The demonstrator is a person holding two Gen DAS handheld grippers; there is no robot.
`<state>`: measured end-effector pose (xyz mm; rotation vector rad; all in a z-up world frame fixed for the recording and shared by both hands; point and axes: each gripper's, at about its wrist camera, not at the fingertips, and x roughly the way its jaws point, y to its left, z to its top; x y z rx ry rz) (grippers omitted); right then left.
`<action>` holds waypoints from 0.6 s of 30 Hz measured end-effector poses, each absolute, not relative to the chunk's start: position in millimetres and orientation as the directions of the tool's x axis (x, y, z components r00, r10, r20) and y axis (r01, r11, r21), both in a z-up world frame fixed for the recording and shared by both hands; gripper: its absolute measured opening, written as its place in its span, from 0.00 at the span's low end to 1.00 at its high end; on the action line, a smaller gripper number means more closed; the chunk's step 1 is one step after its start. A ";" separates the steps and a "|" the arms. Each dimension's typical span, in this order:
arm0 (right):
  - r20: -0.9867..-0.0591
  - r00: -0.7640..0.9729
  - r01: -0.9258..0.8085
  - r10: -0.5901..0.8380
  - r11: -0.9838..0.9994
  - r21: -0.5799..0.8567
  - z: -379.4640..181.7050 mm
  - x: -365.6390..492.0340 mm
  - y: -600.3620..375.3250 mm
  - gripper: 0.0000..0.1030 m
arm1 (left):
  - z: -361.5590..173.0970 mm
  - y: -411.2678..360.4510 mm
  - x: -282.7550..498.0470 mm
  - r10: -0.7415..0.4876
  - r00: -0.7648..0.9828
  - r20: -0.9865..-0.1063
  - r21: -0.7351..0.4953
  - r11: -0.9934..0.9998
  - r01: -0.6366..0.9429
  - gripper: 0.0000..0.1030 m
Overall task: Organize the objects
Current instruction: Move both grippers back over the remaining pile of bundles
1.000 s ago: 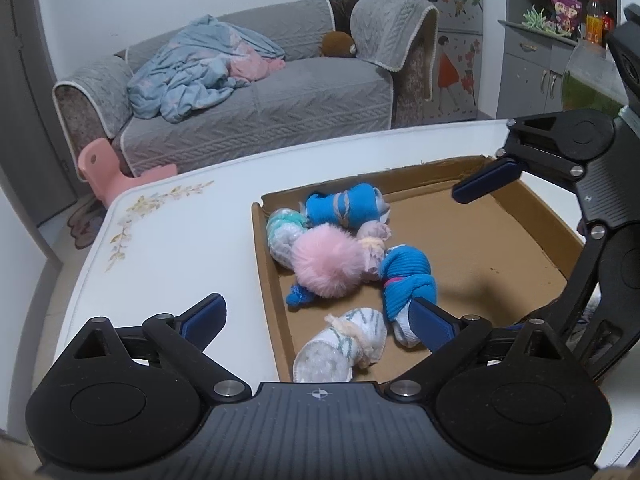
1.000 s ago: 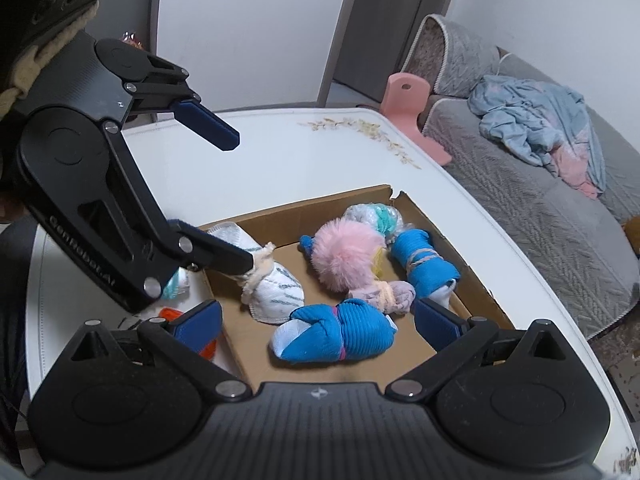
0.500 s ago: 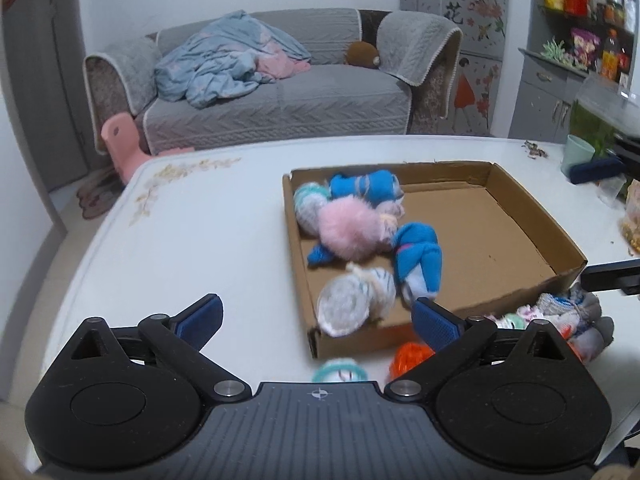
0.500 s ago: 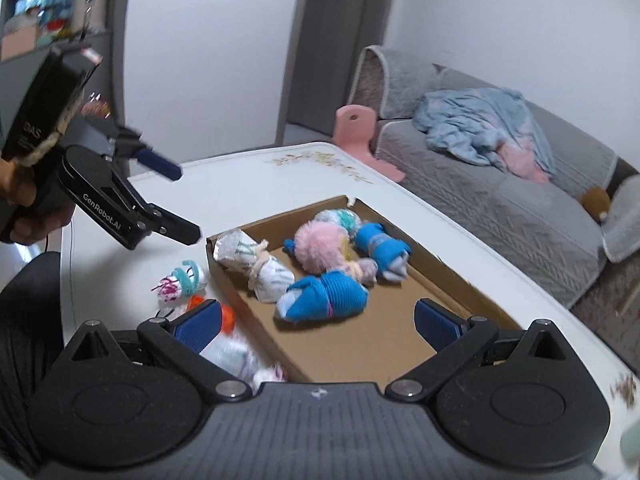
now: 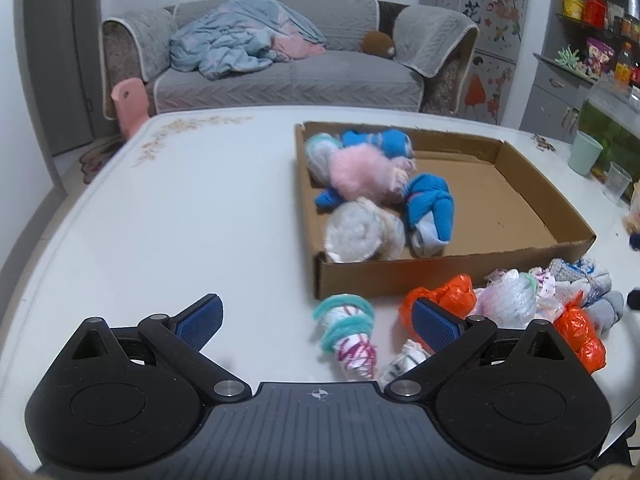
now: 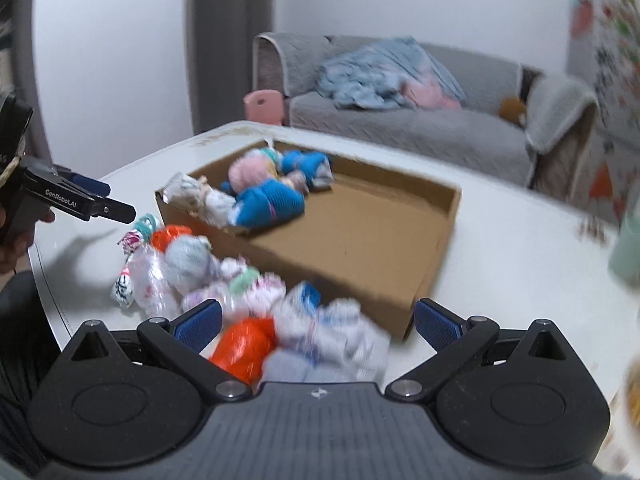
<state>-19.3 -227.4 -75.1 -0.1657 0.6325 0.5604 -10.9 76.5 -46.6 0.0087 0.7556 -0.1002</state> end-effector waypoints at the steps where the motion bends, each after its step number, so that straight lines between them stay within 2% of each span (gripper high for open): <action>1: -0.601 0.664 -0.534 0.445 0.845 0.035 -80.5 -20.3 -228.9 0.99 | -49.5 73.7 -7.9 -0.092 0.722 -0.685 -0.026 0.994 0.102 0.98; 7: -0.615 0.650 -0.466 0.446 0.873 0.141 -104.3 -11.9 -242.5 0.96 | -69.5 72.2 10.4 -0.148 0.699 -0.700 -0.087 0.989 0.122 0.94; 9: -0.626 0.640 -0.446 0.445 0.879 0.169 -110.5 -8.8 -246.8 0.87 | -72.5 75.2 13.5 -0.160 0.694 -0.702 -0.106 0.987 0.120 0.91; 11: -0.629 0.639 -0.436 0.442 0.882 0.176 -115.1 -10.1 -251.0 0.83 | -74.6 78.1 14.9 -0.165 0.685 -0.709 -0.112 0.986 0.122 0.90; 18: -0.626 0.679 -0.403 0.383 0.907 0.118 -114.8 -21.9 -264.4 0.87 | -86.4 85.4 13.3 -0.107 0.676 -0.729 -0.045 0.993 0.109 0.90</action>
